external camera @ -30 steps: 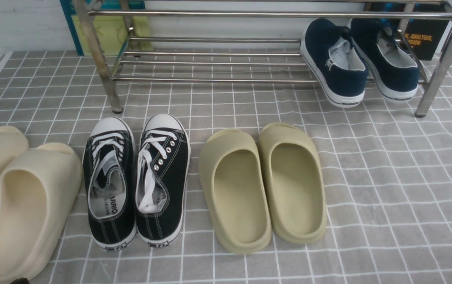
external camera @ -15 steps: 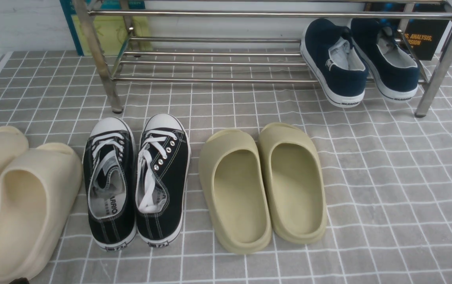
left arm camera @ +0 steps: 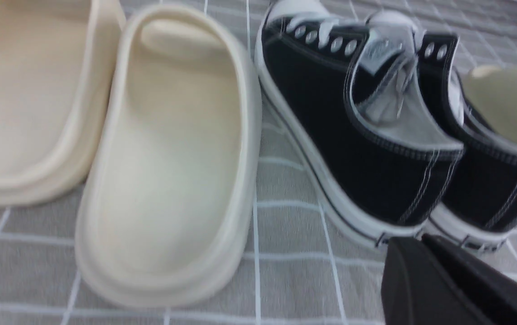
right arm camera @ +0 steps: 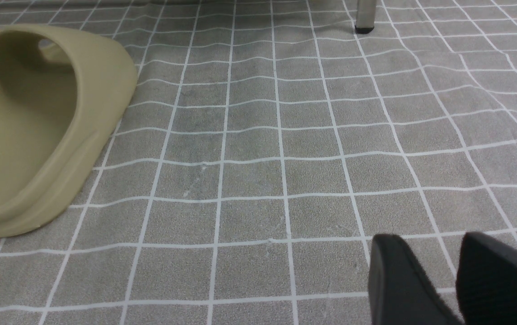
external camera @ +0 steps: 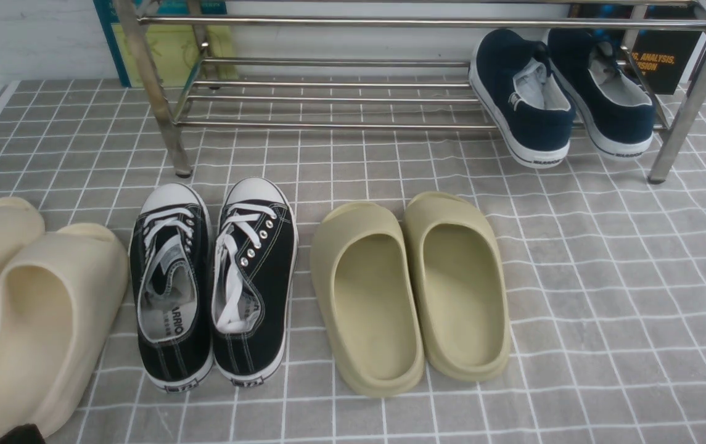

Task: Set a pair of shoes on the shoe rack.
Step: Use the left arm to grab the shoe closest to it

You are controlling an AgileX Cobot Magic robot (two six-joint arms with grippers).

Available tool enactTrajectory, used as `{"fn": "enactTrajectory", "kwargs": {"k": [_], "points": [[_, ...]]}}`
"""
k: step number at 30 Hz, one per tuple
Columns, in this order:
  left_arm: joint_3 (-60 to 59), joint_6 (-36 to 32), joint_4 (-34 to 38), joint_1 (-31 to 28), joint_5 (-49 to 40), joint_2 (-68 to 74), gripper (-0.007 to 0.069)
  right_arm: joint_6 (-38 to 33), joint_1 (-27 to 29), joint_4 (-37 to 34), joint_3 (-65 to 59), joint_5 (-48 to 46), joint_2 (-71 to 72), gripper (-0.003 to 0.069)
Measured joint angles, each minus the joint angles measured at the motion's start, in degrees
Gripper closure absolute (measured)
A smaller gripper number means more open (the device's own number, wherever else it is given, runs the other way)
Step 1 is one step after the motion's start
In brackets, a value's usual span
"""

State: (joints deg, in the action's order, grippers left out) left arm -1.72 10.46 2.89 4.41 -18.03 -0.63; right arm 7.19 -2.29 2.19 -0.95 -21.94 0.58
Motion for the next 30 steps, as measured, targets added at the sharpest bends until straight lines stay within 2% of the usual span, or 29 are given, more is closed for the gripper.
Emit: {"fn": "enactTrajectory", "kwargs": {"k": [3,11,15,17,18,19,20,21,22,24,26,28,30], "points": [[0.0,0.0,-1.16,0.0,3.57,0.0,0.0596,0.0,0.0,0.0,0.0,0.0,0.0,0.0419],[0.0,-3.34,-8.86,0.0,25.34,0.0,0.0587,0.0,0.0,0.0,0.0,0.0,0.0,0.0419],[0.0,-3.58,-8.87,0.0,32.7,0.0,0.0587,0.0,0.0,0.0,0.0,0.0,0.0,0.0419],[0.0,0.22,-6.39,0.0,39.62,0.0,0.0587,0.0,0.0,0.0,0.0,0.0,0.0,0.0419],[0.0,1.62,-5.78,0.0,40.3,0.0,0.0587,0.0,0.0,0.0,0.0,0.0,0.0,0.0419],[0.0,7.48,-3.65,0.0,45.5,0.0,0.0587,0.0,0.0,0.0,0.0,0.0,0.0,0.0419],[0.08,8.35,-3.41,0.0,45.99,0.0,0.0589,0.0,0.0,0.0,0.0,0.0,0.0,0.0419],[1.65,13.97,-2.05,0.0,46.71,0.0,0.061,0.0,0.0,0.0,0.0,0.0,0.0,0.0419],[2.0,14.9,-1.85,0.0,46.46,0.0,0.0615,0.0,0.0,0.0,0.0,0.0,0.0,0.0419],[9.38,17.31,-2.31,0.0,37.68,0.15,0.0638,0.0,0.0,0.0,0.0,0.0,0.0,0.0419],[13.44,16.95,-3.31,0.0,32.11,1.26,0.0638,0.0,0.0,0.0,0.0,0.0,0.0,0.0419],[22.18,14.56,-5.5,0.0,19.06,5.51,0.0638,0.0,0.0,0.0,0.0,0.0,0.0,0.0419],[26.28,13.21,-6.58,0.0,12.3,8.99,0.0638,0.0,0.0,0.0,0.0,0.0,0.0,0.0419]]}}
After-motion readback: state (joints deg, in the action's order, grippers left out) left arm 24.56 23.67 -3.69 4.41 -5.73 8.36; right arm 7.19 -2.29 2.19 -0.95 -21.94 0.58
